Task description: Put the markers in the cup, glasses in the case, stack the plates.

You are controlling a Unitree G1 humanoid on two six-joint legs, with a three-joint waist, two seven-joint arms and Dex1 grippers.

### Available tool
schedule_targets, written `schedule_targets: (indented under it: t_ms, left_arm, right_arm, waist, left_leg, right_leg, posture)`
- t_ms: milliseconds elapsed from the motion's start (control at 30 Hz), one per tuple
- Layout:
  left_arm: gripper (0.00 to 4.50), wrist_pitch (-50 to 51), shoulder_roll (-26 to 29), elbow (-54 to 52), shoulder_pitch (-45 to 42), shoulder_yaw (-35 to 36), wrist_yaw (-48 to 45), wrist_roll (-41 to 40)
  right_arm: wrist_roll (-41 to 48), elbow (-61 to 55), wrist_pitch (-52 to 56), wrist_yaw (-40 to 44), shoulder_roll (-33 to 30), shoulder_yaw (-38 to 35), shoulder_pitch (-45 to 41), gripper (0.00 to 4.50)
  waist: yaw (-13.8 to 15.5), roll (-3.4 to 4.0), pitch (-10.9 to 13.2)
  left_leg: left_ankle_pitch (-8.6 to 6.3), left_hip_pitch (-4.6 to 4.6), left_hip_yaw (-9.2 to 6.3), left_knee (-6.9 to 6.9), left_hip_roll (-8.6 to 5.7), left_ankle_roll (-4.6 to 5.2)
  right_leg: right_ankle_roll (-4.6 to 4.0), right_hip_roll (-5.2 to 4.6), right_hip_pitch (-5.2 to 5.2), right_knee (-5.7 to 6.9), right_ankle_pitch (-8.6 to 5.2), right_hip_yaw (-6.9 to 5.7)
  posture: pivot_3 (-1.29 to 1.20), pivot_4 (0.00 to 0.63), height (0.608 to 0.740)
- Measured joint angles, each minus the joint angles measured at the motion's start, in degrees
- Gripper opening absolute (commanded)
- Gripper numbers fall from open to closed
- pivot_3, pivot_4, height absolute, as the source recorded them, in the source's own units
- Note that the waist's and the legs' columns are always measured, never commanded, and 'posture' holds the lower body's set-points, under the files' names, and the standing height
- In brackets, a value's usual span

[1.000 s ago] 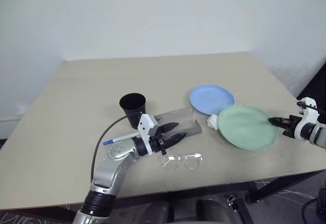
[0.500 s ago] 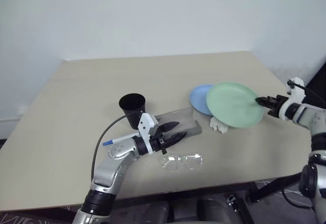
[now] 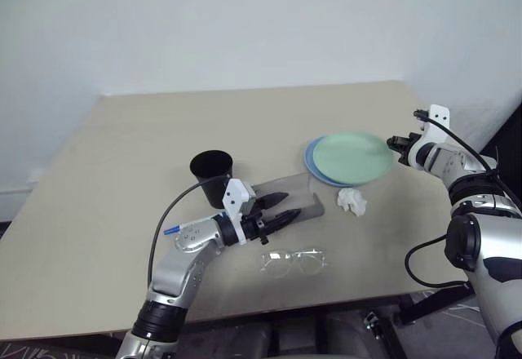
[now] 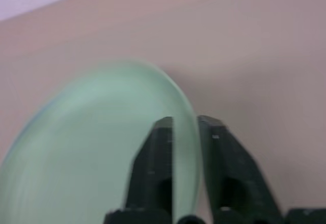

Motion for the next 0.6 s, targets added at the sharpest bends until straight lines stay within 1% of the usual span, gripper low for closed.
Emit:
schedule_targets:
  t_ms: [33, 133, 233, 300, 333, 400, 467, 533, 600]
  left_arm:
    - [2.53, 0.0, 0.0, 0.0, 0.0, 0.0, 0.1, 0.0]
    - [2.53, 0.0, 0.1, -0.2, 0.2, 0.0, 0.3, 0.1]
    - [2.53, 0.0, 0.2, -0.4, 0.5, 0.0, 0.6, 0.1]
    - [2.53, 0.0, 0.3, -0.5, 0.6, 0.1, 0.7, 0.0]
    - [2.53, 0.0, 0.6, -0.6, 0.7, 0.3, 0.6, 0.0]
    - [2.53, 0.1, 1.0, -0.6, 0.8, 0.6, 0.6, 0.0]
    - [2.53, 0.1, 1.1, -0.6, 0.7, 0.6, 0.6, 0.0]
    - [2.53, 0.1, 1.2, -0.4, 0.5, 0.7, 0.4, 0.0]
    - [2.53, 0.1, 1.2, 0.1, -0.2, 0.7, 0.1, 0.0]
  right_arm:
    - [-0.3, 0.3, -0.4, 0.1, 0.1, 0.0, -0.2, 2.25]
    - [-1.0, 1.0, -0.8, 0.9, 0.1, 0.0, -0.2, 2.25]
    - [-1.6, 0.8, -0.8, 4.1, -0.2, 0.7, 0.0, 2.25]
    - [-2.8, -2.9, -0.4, 10.4, -1.7, 3.4, 2.5, 2.25]
    - [-3.6, -7.2, 0.2, 15.3, -2.7, 6.0, 5.1, 2.25]
    - [-4.0, -12.3, 1.4, 20.9, -3.7, 8.8, 8.8, 2.25]
    - [-4.2, -21.9, 4.1, 26.6, -5.3, 12.1, 14.9, 2.25]
    - [-4.2, -28.8, 6.4, 29.8, -6.0, 14.2, 18.8, 2.62]
    - [-3.6, -34.4, 9.0, 31.9, -6.7, 15.0, 21.4, 3.22]
  waist:
    - [-0.2, 0.00, 0.0]
    - [-0.6, 0.02, 0.0]
    - [-0.7, 0.03, 0.0]
    - [-0.6, 0.03, 0.0]
    - [-0.6, 0.03, 0.0]
    - [-0.6, 0.05, 0.0]
    - [-0.6, 0.05, 0.0]
    - [-0.6, 0.07, 0.0]
    - [-0.6, 0.08, 0.0]
  left_leg:
    - [0.00, 0.01, 0.00, -0.02, 0.00, 0.00]
    - [-0.01, 0.03, -0.01, -0.04, 0.00, -0.01]
    - [0.00, 0.05, -0.01, -0.03, 0.00, -0.01]
    - [0.00, 0.07, -0.02, -0.02, 0.01, 0.00]
    - [0.00, 0.06, -0.06, 0.00, 0.00, 0.00]
    - [0.00, 0.05, -0.05, 0.03, 0.00, 0.01]
    - [0.00, 0.05, -0.06, 0.04, 0.00, 0.00]
    - [0.00, 0.05, -0.05, 0.05, 0.00, -0.01]
    - [0.01, 0.08, -0.02, 0.08, 0.02, -0.06]
  right_leg:
    - [0.00, 0.01, 0.00, 0.00, 0.01, 0.00]
    - [0.00, 0.02, 0.00, -0.01, 0.01, 0.01]
    - [0.00, 0.04, 0.01, 0.00, 0.01, 0.01]
    - [0.00, 0.05, 0.05, 0.00, 0.00, 0.00]
    - [0.01, 0.05, 0.07, 0.00, 0.00, -0.03]
    - [0.02, 0.04, 0.05, 0.02, 0.00, -0.01]
    - [0.04, 0.03, 0.04, 0.03, 0.02, -0.01]
    - [0.09, 0.02, 0.03, 0.05, 0.04, 0.00]
    - [0.09, 0.03, 0.03, 0.05, 0.04, -0.01]
  posture:
    - [0.00, 0.000, 0.740]
    - [0.00, 0.000, 0.740]
    - [0.00, 0.000, 0.740]
    - [0.00, 0.000, 0.740]
    - [0.00, 0.000, 0.740]
    - [0.00, 0.000, 0.740]
    - [0.00, 0.000, 0.740]
    - [0.00, 0.000, 0.740]
    - [0.00, 0.000, 0.740]
